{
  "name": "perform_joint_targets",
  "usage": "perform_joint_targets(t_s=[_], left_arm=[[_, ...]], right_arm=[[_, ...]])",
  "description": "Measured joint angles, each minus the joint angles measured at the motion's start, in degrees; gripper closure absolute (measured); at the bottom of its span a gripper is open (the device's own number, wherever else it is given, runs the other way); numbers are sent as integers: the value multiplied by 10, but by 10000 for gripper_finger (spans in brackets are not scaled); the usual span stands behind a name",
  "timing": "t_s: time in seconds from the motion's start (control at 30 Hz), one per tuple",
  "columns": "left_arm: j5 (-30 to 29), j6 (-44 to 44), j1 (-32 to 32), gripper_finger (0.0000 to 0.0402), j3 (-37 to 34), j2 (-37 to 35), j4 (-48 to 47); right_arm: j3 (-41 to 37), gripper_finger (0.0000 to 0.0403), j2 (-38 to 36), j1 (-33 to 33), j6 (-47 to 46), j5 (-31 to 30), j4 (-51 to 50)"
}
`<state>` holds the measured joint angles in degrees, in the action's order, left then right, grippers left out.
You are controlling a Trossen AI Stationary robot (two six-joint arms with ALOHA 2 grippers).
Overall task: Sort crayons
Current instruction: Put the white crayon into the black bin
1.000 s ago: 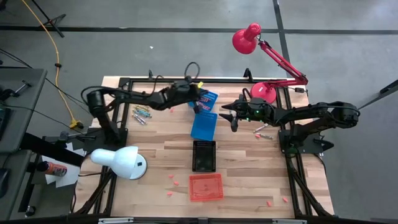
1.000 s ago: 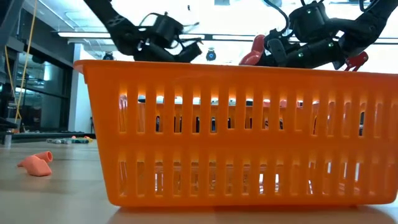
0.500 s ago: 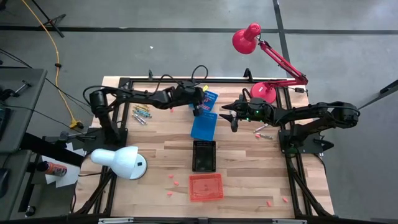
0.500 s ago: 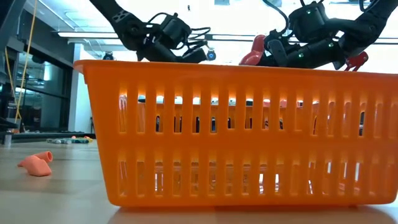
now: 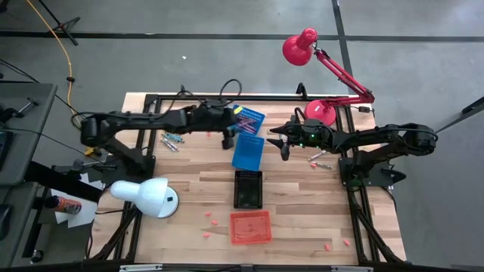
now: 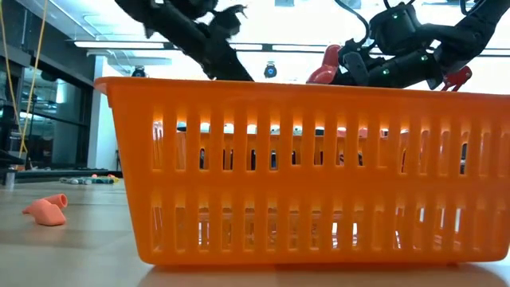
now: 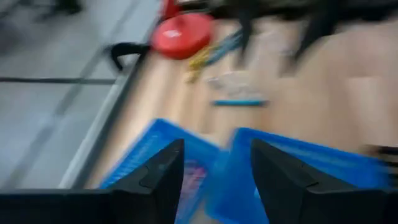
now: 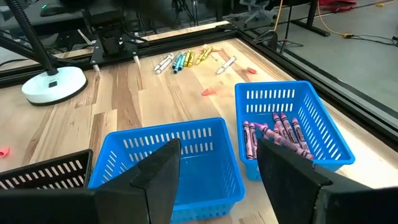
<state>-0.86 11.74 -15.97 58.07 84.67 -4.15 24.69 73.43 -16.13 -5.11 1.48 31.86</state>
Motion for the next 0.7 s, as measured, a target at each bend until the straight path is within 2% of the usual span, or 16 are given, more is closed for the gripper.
perform_joint_targets(t_s=[0.07,0.13,0.27,0.4,0.57,0.7], left_arm=[[37,-14,3,228,-42,-30,58],[49,-25,7,229,-99,-60,141],[51,-68,8,229,-234,-104,358],[49,-109,11,229,-315,-110,530],[46,-98,11,229,-332,-110,551],[46,-82,11,229,-332,-110,551]], right_arm=[[0,197,0,0,-7,0,0],[0,197,0,0,-18,0,-2],[0,197,0,0,-24,0,-4],[0,197,0,0,-24,0,-4],[0,197,0,0,-25,-12,-5],[2,197,0,0,-147,-84,-42]])
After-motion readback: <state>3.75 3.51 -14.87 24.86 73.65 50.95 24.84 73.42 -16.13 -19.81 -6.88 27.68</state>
